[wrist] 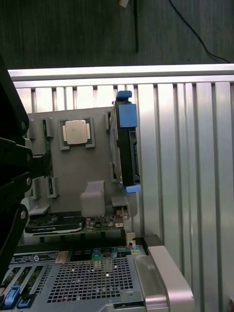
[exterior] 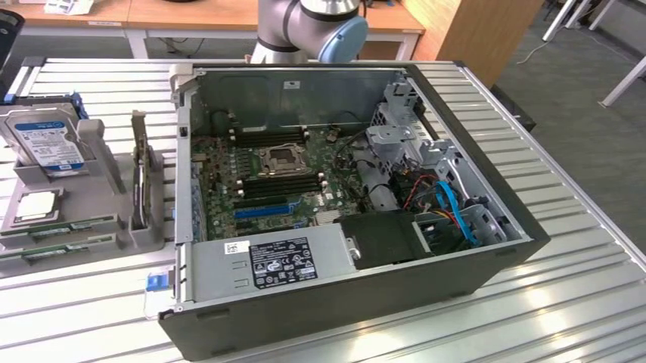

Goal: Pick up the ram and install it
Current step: 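Reach for the ram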

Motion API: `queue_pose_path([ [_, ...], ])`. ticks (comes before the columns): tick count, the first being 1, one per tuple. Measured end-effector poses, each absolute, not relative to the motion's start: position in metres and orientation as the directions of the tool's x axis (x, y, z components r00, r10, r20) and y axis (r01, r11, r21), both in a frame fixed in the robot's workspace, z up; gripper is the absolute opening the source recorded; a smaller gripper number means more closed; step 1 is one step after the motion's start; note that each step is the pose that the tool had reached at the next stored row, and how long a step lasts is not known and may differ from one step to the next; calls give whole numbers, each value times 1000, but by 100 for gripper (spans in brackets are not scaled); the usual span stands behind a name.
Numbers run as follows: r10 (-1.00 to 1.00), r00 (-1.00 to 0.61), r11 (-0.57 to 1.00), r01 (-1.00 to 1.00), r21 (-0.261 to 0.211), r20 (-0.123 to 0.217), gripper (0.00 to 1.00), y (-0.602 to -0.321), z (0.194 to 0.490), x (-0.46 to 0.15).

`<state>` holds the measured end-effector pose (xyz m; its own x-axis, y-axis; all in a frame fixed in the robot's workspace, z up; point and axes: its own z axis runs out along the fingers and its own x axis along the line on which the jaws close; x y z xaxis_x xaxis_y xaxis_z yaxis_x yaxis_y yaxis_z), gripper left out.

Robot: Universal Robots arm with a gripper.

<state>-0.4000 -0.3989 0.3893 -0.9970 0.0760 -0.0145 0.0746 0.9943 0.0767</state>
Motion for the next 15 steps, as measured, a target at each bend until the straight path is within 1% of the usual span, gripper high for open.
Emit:
queue_pose_path([
  [15,76,-997,994,75,77,-14,10,-400,389,-401],
])
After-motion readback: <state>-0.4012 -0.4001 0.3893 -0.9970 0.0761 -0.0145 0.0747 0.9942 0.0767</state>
